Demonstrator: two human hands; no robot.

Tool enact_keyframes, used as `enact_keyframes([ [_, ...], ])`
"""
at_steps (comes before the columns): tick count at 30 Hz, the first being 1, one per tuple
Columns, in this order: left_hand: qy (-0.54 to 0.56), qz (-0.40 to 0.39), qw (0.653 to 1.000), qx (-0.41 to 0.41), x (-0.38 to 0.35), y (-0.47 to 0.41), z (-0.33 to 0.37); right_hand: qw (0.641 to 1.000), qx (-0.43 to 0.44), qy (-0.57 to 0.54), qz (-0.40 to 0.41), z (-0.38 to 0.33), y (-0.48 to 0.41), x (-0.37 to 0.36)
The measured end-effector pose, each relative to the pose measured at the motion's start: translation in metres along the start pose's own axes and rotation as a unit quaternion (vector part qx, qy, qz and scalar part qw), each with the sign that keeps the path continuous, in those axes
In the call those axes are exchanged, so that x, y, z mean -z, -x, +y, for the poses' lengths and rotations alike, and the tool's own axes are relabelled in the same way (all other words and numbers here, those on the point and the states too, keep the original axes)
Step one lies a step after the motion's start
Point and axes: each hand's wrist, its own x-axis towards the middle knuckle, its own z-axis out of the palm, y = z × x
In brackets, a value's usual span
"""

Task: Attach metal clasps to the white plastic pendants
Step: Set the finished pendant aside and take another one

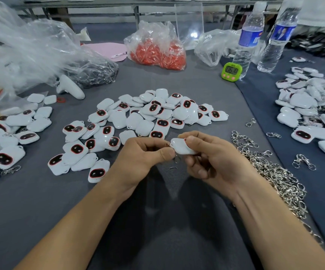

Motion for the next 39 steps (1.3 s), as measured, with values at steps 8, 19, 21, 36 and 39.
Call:
enact_keyframes([
  [8, -0.243, 0.033, 0.966, -0.083, 0.006, 0.002, 0.004, 0.993, 0.056, 0.096, 0.038, 0.006, -0.003, 0.001],
  [19, -0.263, 0.085, 0.954, -0.112, 0.004, 0.002, -0.002, 0.989, 0.083, 0.096, 0.074, 0.012, -0.008, -0.008],
  [21, -0.063, 0.053, 0.996, -0.03, 0.005, -0.003, -0.003, 0.996, 0.053, 0.035, 0.059, 0.009, -0.007, -0.008],
  [36, -0.605, 0.015, 0.757, -0.248, -0.006, 0.003, 0.0, 0.946, 0.185, 0.222, 0.147, 0.023, -0.003, -0.015],
  [39, -0.454, 0.033, 0.873, -0.176, -0.007, 0.004, -0.004, 0.965, 0.147, 0.164, 0.142, 0.017, -0.005, -0.009],
])
